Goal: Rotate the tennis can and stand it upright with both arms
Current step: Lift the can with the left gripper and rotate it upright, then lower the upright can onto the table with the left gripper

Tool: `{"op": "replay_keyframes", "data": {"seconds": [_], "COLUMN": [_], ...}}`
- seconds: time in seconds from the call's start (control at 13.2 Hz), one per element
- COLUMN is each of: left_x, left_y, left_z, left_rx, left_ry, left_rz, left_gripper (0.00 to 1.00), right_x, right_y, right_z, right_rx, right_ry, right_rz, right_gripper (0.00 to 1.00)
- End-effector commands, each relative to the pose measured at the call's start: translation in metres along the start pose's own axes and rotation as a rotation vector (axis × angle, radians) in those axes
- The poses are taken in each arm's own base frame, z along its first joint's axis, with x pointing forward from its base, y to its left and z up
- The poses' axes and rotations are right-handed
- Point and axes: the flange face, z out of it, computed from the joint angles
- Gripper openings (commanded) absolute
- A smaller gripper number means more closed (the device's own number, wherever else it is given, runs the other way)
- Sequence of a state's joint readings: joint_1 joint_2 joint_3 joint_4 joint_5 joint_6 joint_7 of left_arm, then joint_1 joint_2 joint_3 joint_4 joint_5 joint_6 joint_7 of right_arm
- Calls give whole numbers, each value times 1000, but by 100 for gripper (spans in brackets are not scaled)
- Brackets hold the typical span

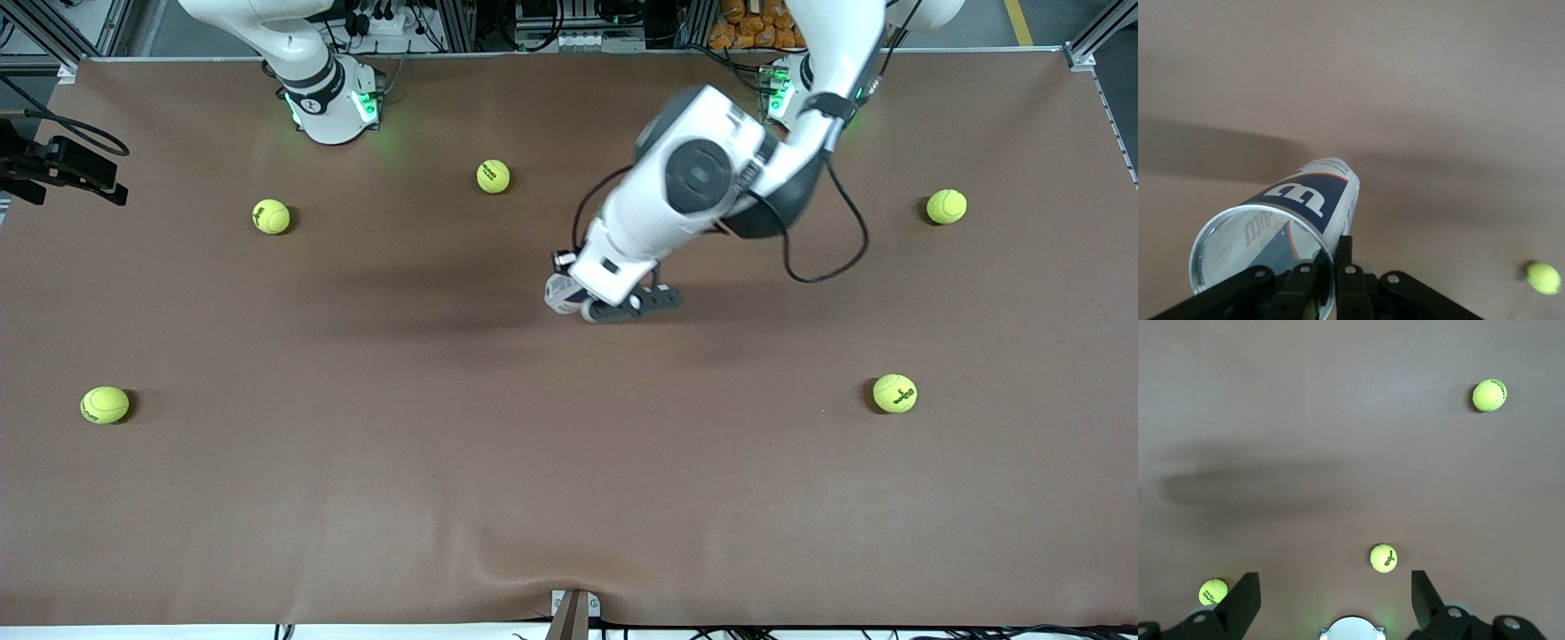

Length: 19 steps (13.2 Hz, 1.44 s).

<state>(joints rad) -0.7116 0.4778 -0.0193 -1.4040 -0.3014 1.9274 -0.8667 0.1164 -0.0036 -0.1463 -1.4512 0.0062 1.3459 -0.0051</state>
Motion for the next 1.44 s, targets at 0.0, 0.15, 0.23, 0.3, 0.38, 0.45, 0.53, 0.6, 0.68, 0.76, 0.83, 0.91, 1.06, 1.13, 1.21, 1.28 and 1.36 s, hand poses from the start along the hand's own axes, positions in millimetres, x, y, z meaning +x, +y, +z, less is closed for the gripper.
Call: {"op": "replay_keyframes", "data": {"seconds": [0.0, 0.15, 0.23, 0.3, 0.38, 0.45, 0.53, 0.6, 0.68, 0.76, 0.83, 0.91, 1.06, 1.13, 1.21, 1.28, 1.36], "left_x": [-25, -43, -46, -46, -49, -55, -56, -55, -55, -54, -56, -60, -60, -59, -60, -59, -59], "left_y": [14, 22, 23, 23, 25, 28, 30, 31, 33, 32, 33, 34, 34, 34, 35, 34, 34], "left_z": [15, 39, 50, 55, 65, 76, 81, 82, 87, 91, 99, 101, 103, 105, 105, 105, 105], "left_rx": [109, 191, 218, 228, 239, 249, 245, 233, 228, 231, 240, 244, 244, 246, 245, 245, 241], "left_ry": [83, 147, 164, 169, 166, 166, 166, 172, 172, 172, 169, 170, 170, 169, 169, 169, 171], "left_rz": [-54, -74, -85, -98, -113, -116, -120, -131, -133, -135, -129, -123, -132, -136, -134, -136, -135], "left_gripper": [0, 0, 0, 0, 0, 0, 0, 0, 0, 0, 0, 0, 0, 0, 0, 3, 13], "right_x": [-3, -3, -2, -2, -2, -2, -2, -1, -1, -1, -1, -1, -1, -1, -1, -1, -1], "right_y": [2, 4, 5, 5, 5, 5, 4, 4, 4, 4, 4, 4, 4, 3, 3, 3, 2], "right_z": [-2, -2, -2, -2, -1, -1, -1, 0, 0, 0, 0, 0, 0, 0, 0, 0, 0], "right_rx": [-17, -16, -16, -16, -17, -17, -17, -17, -17, -17, -17, -17, -17, -17, -17, -17, -17], "right_ry": [5, 6, 8, 8, 5, 5, 5, 3, 3, 3, 3, 3, 3, 3, 3, 3, 3], "right_rz": [10, 13, 14, 14, 14, 14, 13, 13, 13, 13, 13, 13, 13, 11, 11, 11, 10], "right_gripper": [100, 100, 100, 100, 100, 100, 100, 100, 100, 100, 100, 100, 100, 100, 100, 100, 100]}}
